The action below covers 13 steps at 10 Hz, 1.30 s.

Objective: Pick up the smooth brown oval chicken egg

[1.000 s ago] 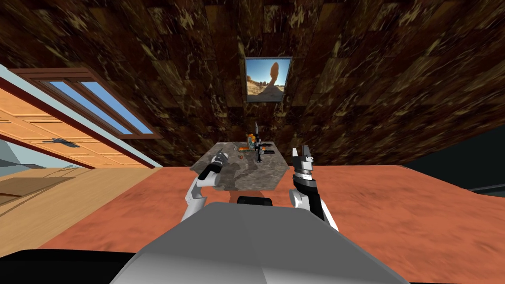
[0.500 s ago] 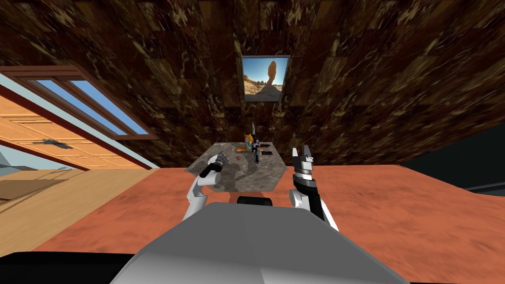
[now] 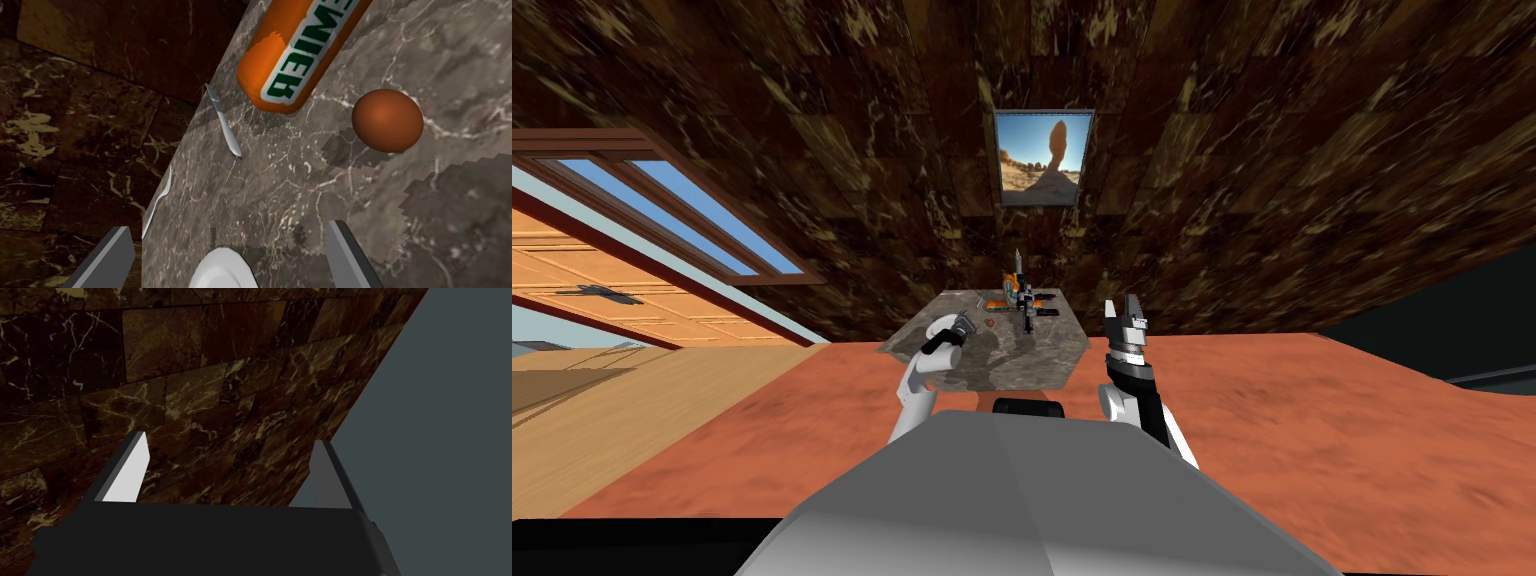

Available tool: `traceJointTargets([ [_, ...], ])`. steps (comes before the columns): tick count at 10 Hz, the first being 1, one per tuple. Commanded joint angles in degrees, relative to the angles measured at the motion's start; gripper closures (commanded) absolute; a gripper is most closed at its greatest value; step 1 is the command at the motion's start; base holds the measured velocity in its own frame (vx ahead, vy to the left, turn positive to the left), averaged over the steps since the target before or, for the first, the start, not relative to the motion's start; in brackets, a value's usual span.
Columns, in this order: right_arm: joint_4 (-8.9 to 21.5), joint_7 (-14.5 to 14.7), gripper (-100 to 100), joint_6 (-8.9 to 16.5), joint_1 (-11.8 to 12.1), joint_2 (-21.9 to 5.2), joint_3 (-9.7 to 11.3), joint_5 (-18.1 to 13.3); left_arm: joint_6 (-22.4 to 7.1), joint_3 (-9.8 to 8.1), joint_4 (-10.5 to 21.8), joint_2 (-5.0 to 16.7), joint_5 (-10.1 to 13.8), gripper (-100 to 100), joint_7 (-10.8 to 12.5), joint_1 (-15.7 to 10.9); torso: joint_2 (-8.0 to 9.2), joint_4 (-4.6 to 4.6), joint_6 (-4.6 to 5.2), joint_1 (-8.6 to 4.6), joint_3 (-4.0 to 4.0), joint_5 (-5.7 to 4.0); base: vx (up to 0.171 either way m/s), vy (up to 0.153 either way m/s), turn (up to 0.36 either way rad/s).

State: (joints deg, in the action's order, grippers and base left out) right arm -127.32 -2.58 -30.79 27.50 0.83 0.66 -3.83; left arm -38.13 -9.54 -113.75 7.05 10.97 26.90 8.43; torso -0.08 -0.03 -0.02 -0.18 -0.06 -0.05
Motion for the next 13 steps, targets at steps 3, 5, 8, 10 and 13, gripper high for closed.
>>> traceJointTargets([
  [3,0.0,0.0,0,0.0,0.0,0.0,0.0,0.0,-5.1,-0.92,1.4,-0.4,0.6,-100,1.9,-1.4,-0.07,-0.01,0.00,-0.02,-0.04,0.00,0.039,-0.050,-0.015],
  [5,0.0,0.0,0,0.0,0.0,0.0,0.0,0.0,-8.6,-1.67,2.6,-0.7,1.0,-100,3.4,-2.6,-0.03,-0.01,0.00,0.03,-0.02,0.01,0.034,-0.046,-0.019],
  [8,0.0,0.0,0,0.0,0.0,0.0,0.0,0.0,-12.4,-2.32,3.5,-1.1,1.4,-100,4.8,-3.6,0.01,0.00,0.00,0.05,0.00,0.01,0.029,-0.041,-0.011],
  [10,0.0,0.0,0,0.0,0.0,0.0,0.0,0.0,-15.1,-2.84,4.2,-1.7,1.7,-100,5.8,-4.5,-0.06,-0.01,0.00,-0.01,-0.03,0.00,0.047,-0.051,-0.016],
  [13,0.0,0.0,0,0.0,0.0,0.0,0.0,0.0,-16.2,-3.18,4.8,-2.1,2.0,-100,6.3,-5.0,-0.02,-0.01,0.00,0.06,-0.02,0.01,0.029,-0.031,-0.007],
])
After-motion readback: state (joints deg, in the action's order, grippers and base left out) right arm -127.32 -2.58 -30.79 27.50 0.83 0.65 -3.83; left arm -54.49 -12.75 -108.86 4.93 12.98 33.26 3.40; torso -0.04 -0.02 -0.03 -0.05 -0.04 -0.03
